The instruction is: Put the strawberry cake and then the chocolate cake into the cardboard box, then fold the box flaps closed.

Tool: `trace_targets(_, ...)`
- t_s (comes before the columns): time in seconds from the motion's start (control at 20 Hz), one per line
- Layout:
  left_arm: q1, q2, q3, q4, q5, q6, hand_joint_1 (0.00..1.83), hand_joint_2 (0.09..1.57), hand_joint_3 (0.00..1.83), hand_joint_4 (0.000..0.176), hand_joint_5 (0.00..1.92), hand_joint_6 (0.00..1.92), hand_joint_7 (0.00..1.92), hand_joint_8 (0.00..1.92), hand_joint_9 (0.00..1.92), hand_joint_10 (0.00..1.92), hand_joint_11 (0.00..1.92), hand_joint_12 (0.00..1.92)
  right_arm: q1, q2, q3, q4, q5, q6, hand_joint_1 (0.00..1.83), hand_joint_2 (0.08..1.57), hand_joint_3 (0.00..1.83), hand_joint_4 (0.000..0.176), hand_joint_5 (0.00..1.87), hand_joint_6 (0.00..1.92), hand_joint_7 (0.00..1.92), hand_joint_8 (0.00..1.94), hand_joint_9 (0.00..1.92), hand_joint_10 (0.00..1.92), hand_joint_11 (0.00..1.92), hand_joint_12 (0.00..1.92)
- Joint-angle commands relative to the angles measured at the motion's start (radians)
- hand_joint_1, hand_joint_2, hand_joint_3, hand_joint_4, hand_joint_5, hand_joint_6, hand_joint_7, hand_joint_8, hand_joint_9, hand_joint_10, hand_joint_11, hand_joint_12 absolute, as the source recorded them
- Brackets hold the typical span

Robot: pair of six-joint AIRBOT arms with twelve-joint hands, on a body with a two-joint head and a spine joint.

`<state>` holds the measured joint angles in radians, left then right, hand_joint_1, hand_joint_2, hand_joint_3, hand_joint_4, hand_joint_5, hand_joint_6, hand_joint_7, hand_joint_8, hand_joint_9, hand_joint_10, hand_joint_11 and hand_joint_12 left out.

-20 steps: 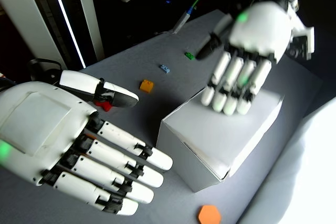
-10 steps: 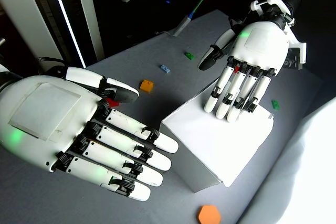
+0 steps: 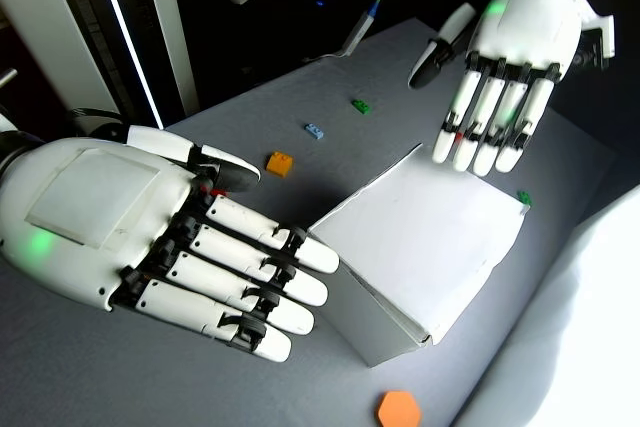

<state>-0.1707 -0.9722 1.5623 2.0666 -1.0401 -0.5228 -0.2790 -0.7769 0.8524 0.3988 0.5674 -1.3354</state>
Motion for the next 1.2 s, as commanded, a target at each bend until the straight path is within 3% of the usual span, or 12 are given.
trace_targets(0.0, -0.011, 0.023, -0.011, -0.054, 0.005, -0.007, 0.07, 1.18, 0.0, 0.0, 0.31, 0.01, 0.36, 0.01, 0.39, 0.02, 0.04, 1.01, 0.007, 0.015, 0.003, -0.021, 0.119, 0.006, 0.0, 1.2, 0.0, 0.0, 0.18, 0.02, 0.24, 0.01, 0.25, 0.02, 0.0, 0.8)
trace_targets(0.15, 0.016, 0.123, -0.104, -0.037, -0.01, -0.021, 0.11, 1.17, 0.0, 0.0, 0.48, 0.02, 0.66, 0.03, 0.64, 0.06, 0.14, 1.15, 0.002, 0.016, 0.003, -0.024, 0.119, 0.005, 0.02, 1.2, 0.0, 0.0, 0.61, 0.1, 0.67, 0.06, 0.56, 0.13, 0.0, 1.21)
trace_targets(0.25, 0.056, 0.184, -0.162, -0.033, -0.017, -0.027, 0.2, 1.18, 0.0, 0.0, 0.69, 0.04, 0.87, 0.05, 0.84, 0.13, 0.22, 1.33, 0.001, 0.016, 0.003, -0.027, 0.119, 0.005, 0.08, 1.21, 0.0, 0.0, 0.87, 0.1, 0.96, 0.06, 0.75, 0.49, 0.21, 1.51)
trace_targets(0.35, 0.084, 0.241, -0.221, -0.021, -0.018, -0.028, 0.26, 1.21, 0.0, 0.0, 0.91, 0.03, 1.06, 0.06, 0.82, 0.61, 0.27, 1.55, 0.001, 0.016, 0.002, -0.029, 0.119, 0.005, 0.07, 1.27, 0.0, 0.0, 0.98, 0.18, 1.13, 0.13, 0.75, 1.05, 0.38, 1.74)
trace_targets(0.4, 0.085, 0.267, -0.248, -0.014, -0.02, -0.028, 0.2, 1.23, 0.0, 0.0, 0.98, 0.04, 1.15, 0.1, 0.76, 1.0, 0.31, 1.65, 0.001, 0.016, 0.002, -0.029, 0.119, 0.005, 0.07, 1.29, 0.0, 0.0, 0.94, 0.46, 1.2, 0.24, 0.82, 1.18, 0.48, 1.79)
trace_targets(0.45, 0.085, 0.303, -0.288, -0.013, -0.021, -0.029, 0.13, 1.27, 0.0, 0.0, 1.1, 0.11, 1.22, 0.38, 0.84, 1.28, 0.43, 1.74, 0.001, 0.016, 0.002, -0.029, 0.119, 0.005, 0.07, 1.33, 0.0, 0.0, 0.93, 0.72, 1.27, 0.35, 0.93, 1.29, 0.59, 1.83)
trace_targets(0.5, 0.089, 0.334, -0.329, -0.014, -0.023, -0.034, 0.1, 1.31, 0.0, 0.0, 1.03, 0.92, 1.11, 1.26, 0.97, 1.71, 0.66, 1.9, 0.001, 0.016, 0.002, -0.029, 0.119, 0.005, 0.07, 1.41, 0.01, 0.0, 0.94, 1.17, 1.2, 1.15, 1.09, 1.65, 0.88, 1.92)
trace_targets(0.55, 0.093, 0.348, -0.349, -0.016, -0.024, -0.036, 0.1, 1.31, 0.0, 0.0, 1.03, 0.92, 1.11, 1.26, 0.97, 1.71, 0.66, 1.9, 0.001, 0.016, 0.002, -0.03, 0.119, 0.005, 0.07, 1.41, 0.01, 0.0, 0.94, 1.17, 1.2, 1.15, 1.09, 1.65, 0.88, 1.92)
trace_targets(0.6, 0.103, 0.368, -0.381, -0.023, -0.027, -0.042, 0.1, 1.35, 0.01, 0.0, 1.0, 1.34, 1.12, 1.5, 1.03, 1.82, 0.81, 1.92, 0.0, 0.016, 0.002, -0.031, 0.119, 0.005, 0.09, 1.44, 0.01, 0.0, 0.99, 1.45, 1.2, 1.45, 1.15, 1.79, 1.04, 1.92)
trace_targets(0.65, 0.108, 0.382, -0.401, -0.028, -0.029, -0.044, 0.12, 1.38, 0.01, 0.0, 1.0, 1.52, 1.13, 1.59, 1.07, 1.87, 0.9, 1.92, 0.0, 0.016, 0.002, -0.032, 0.119, 0.005, 0.14, 1.46, 0.01, 0.0, 1.02, 1.62, 1.23, 1.6, 1.2, 1.85, 1.15, 1.92)
trace_targets(0.8, 0.114, 0.452, -0.455, -0.06, -0.055, -0.063, 0.29, 1.5, 0.02, 0.0, 1.04, 1.88, 1.19, 1.83, 1.23, 1.92, 1.23, 1.92, -0.002, 0.016, 0.002, -0.04, 0.12, 0.005, 0.53, 1.43, 0.0, 0.0, 1.07, 1.85, 1.27, 1.8, 1.29, 1.92, 1.32, 1.92)
trace_targets(1.15, 0.088, 0.484, -0.309, -0.097, -0.07, -0.08, 0.37, 1.51, 0.0, 0.0, 1.01, 1.92, 1.17, 1.88, 1.22, 1.92, 1.22, 1.92, -0.014, 0.014, 0.002, -0.111, 0.109, 0.026, 0.42, 1.5, 0.01, 0.0, 1.07, 1.82, 1.26, 1.85, 1.28, 1.92, 1.3, 1.92)
